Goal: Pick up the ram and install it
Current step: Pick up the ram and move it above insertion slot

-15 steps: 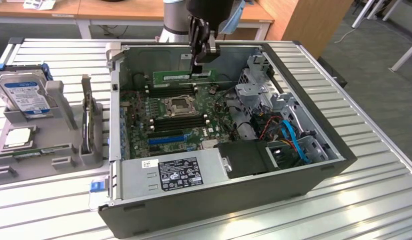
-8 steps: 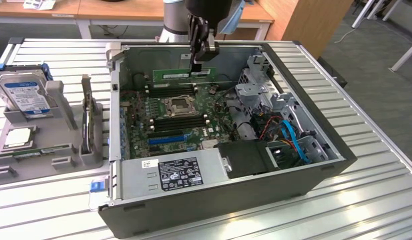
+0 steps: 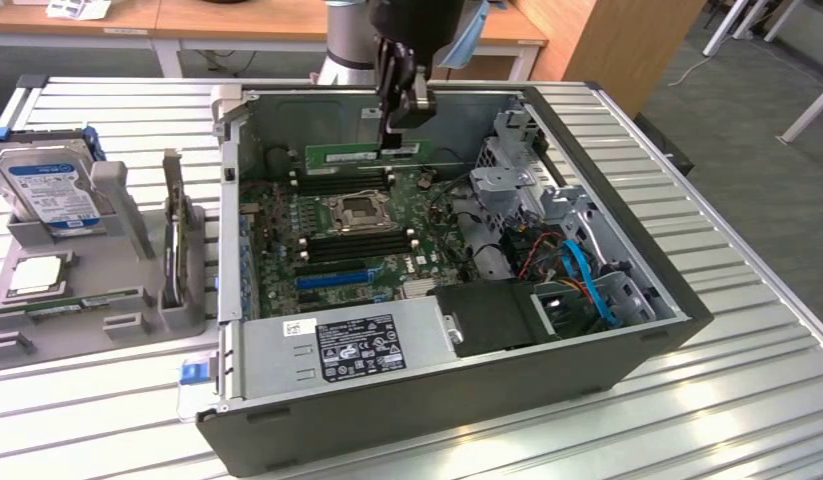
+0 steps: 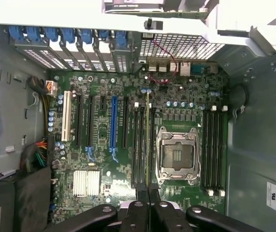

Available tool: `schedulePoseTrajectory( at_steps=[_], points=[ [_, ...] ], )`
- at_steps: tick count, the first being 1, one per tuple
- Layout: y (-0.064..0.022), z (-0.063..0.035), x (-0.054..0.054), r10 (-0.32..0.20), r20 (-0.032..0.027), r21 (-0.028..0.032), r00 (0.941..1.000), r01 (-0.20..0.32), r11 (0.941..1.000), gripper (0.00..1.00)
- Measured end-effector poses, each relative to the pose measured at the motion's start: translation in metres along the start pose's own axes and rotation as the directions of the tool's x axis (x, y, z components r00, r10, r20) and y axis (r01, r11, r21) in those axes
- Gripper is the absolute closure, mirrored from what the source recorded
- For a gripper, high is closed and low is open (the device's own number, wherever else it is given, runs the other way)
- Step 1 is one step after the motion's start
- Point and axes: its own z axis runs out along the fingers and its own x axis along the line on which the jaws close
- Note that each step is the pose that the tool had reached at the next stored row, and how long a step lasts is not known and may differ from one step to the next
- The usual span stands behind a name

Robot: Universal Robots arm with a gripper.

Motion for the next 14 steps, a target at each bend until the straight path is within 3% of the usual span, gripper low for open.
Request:
schedulePoseTrajectory(
  at_steps=[14],
  points=[
    [-0.0010,0.0223,0.001,0.000,0.0001,0.0000,1.0000,0.000,1.0000,0.89]
  ],
)
